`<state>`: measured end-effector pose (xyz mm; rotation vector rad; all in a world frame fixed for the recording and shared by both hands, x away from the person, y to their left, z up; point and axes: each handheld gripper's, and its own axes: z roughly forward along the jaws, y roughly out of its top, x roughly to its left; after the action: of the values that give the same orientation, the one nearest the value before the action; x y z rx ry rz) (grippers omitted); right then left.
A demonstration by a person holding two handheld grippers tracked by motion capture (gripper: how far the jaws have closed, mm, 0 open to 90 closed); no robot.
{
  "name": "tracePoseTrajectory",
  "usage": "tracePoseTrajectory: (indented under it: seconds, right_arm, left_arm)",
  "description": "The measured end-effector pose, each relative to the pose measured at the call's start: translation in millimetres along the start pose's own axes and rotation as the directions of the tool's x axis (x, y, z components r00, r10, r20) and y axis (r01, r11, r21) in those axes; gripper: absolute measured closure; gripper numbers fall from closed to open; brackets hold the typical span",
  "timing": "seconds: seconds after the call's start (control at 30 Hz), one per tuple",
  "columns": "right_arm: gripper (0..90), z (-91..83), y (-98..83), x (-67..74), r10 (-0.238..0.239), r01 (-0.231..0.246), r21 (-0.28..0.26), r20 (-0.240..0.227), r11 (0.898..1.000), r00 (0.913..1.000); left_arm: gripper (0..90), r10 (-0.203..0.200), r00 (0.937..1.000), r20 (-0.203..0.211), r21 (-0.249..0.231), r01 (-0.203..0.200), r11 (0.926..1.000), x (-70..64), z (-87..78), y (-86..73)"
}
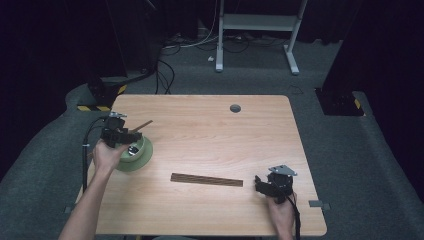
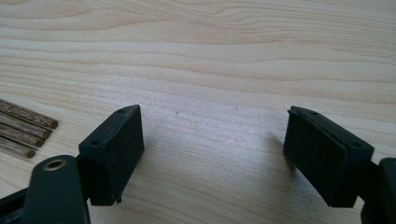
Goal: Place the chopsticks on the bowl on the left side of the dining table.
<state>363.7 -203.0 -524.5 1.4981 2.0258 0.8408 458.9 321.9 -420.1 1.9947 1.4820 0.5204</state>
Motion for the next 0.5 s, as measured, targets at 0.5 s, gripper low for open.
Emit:
tracePoseTrajectory:
  seconds: [0.5]
  right_arm:
    - [19.5, 0.0, 0.0, 0.0, -0.001, 0.001, 0.0, -0.001, 1.0, 1.0]
  left_arm:
    - [34.2, -0.011, 0.9998, 0.017, 0.008, 0.011, 0.9999, -6.2, 24.1, 25.2]
